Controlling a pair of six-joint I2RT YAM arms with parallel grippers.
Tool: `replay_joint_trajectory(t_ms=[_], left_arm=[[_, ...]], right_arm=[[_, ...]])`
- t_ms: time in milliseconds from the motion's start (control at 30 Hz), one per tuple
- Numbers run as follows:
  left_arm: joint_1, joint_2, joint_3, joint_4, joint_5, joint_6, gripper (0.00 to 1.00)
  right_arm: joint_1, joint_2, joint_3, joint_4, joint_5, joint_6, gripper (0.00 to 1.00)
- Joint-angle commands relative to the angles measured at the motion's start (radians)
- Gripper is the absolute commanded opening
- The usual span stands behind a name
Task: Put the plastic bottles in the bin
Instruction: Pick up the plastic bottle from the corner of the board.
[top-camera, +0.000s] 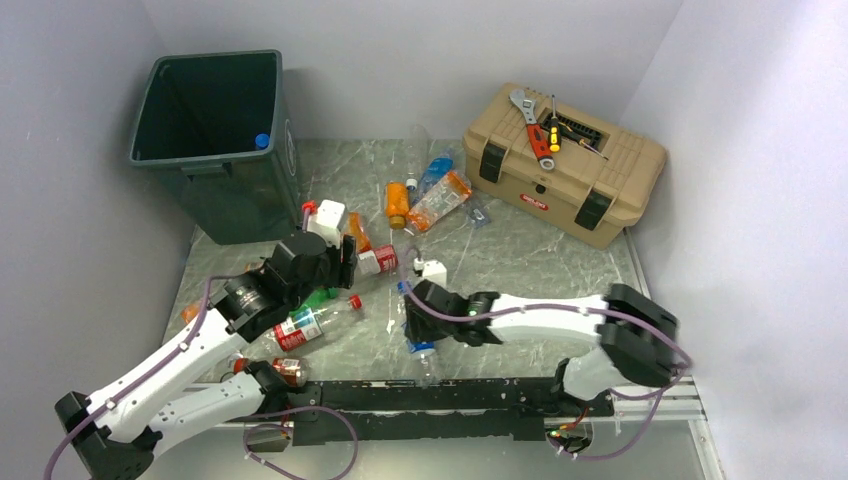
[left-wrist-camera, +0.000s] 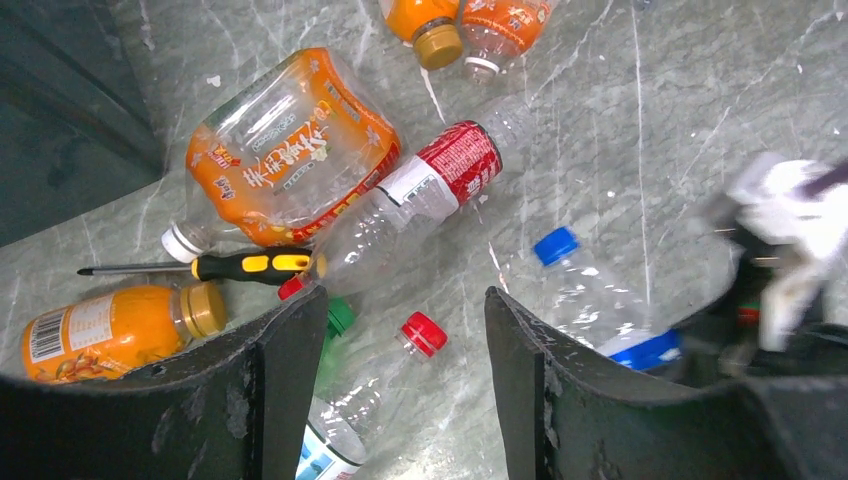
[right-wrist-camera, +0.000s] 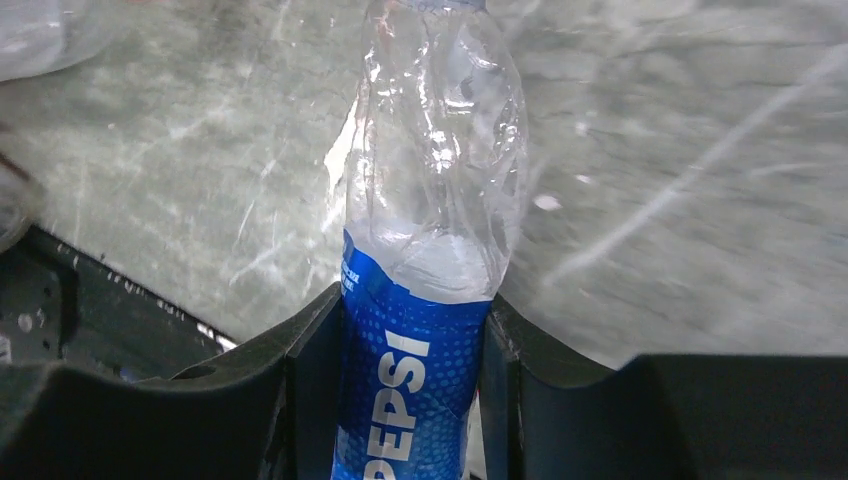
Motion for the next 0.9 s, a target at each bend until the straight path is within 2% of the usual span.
replay_joint_trajectory(t_ms=[0,133,200,300,367,500,667,733,867], left_arm=[[0.002,-0.052,-0.005,0.049,-0.013,-0.006,0.65],[0.002,-0.137,-0.036,0.103,-0.003,0.01,0.7],[0.003,-0.197,-0.077,0.178,0.034,0.004,0.84],[0.005,-0.284,-0.122,0.368,0.235,0.047,0.89],[0.005,-0.291,-0.094,0.436,0.333,0.039,0.95],[0.004,-0.199,0.055,0.395,0.527,-0.026,0.98],[0.004,-0.123,0.029,0.549,0.821,-0.156,0.98],[0.004,-0.112,0.008,0.62,0.855,-0.187,0.98],[0.005,-0.096,-0.01,0.647,0.815,-0.226,0.98]], right_arm=[[0.02,-0.311,-0.085,0.044,0.155,-0.167,0.32],[0.114,-0.568,-0.206,0.217,0.242,-0.416,0.31],[0.189,-0.662,-0.266,0.318,0.262,-0.537,0.3],[0.276,-0.761,-0.384,0.498,0.339,-0.691,0.28],[0.294,-0.773,-0.425,0.57,0.355,-0.748,0.26],[0.303,-0.76,-0.474,0.743,0.347,-0.81,0.23],[0.323,-0.715,-0.489,0.929,0.359,-0.891,0.19],[0.33,-0.711,-0.502,1.003,0.37,-0.91,0.17],[0.332,-0.709,-0.516,1.125,0.376,-0.936,0.15]])
